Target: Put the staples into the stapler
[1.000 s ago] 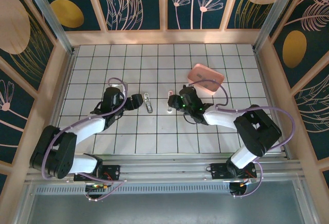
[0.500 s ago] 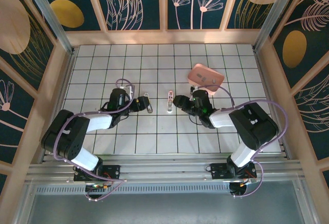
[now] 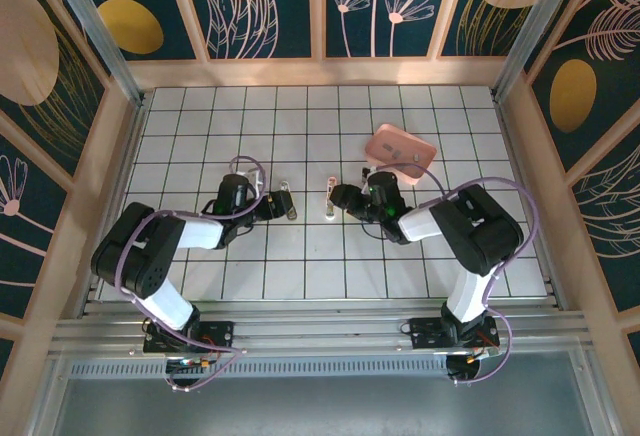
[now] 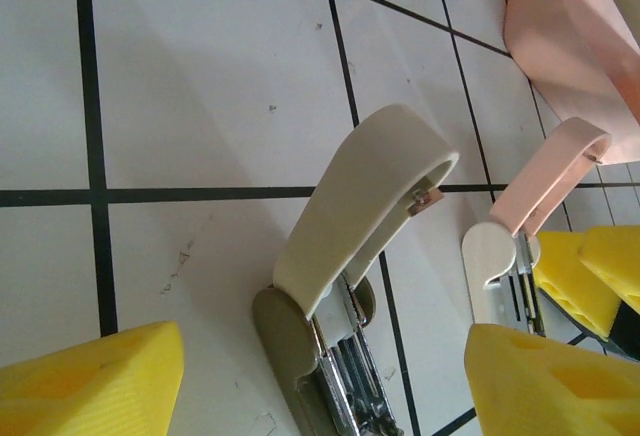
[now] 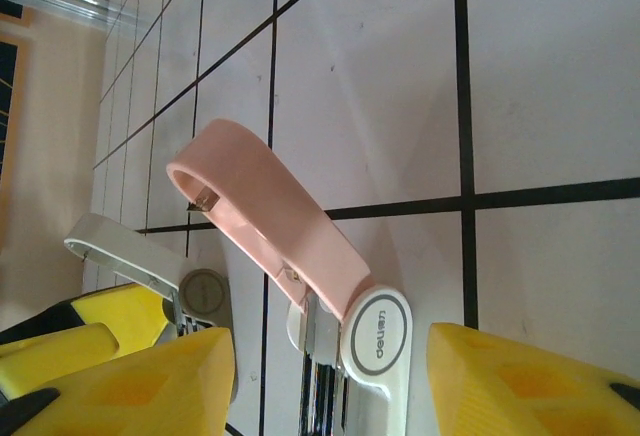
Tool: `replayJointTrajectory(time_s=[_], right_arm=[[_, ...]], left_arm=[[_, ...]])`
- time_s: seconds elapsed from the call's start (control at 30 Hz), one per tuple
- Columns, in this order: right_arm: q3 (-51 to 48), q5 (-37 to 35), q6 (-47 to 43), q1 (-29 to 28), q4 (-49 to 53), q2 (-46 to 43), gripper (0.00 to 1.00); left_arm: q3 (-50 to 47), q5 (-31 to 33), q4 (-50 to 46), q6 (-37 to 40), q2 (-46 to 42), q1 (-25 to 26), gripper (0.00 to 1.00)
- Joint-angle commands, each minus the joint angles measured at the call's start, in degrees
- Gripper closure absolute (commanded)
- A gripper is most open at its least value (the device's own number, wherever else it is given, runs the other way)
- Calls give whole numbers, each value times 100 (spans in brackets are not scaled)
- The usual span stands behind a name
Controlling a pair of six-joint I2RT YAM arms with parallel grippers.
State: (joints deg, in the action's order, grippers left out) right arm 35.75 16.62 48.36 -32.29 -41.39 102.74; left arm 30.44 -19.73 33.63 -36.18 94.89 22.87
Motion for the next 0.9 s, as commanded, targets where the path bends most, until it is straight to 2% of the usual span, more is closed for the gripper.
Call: replayJointTrajectory(time_s=[0.0,0.87], right_arm=[[201,96,-153,30,-148,127,48],[517,251,-341,30,-311,530,50]], left_arm=[[138,-166,339,-28,154,75,26],[358,-534,782,-250,531,209,27]])
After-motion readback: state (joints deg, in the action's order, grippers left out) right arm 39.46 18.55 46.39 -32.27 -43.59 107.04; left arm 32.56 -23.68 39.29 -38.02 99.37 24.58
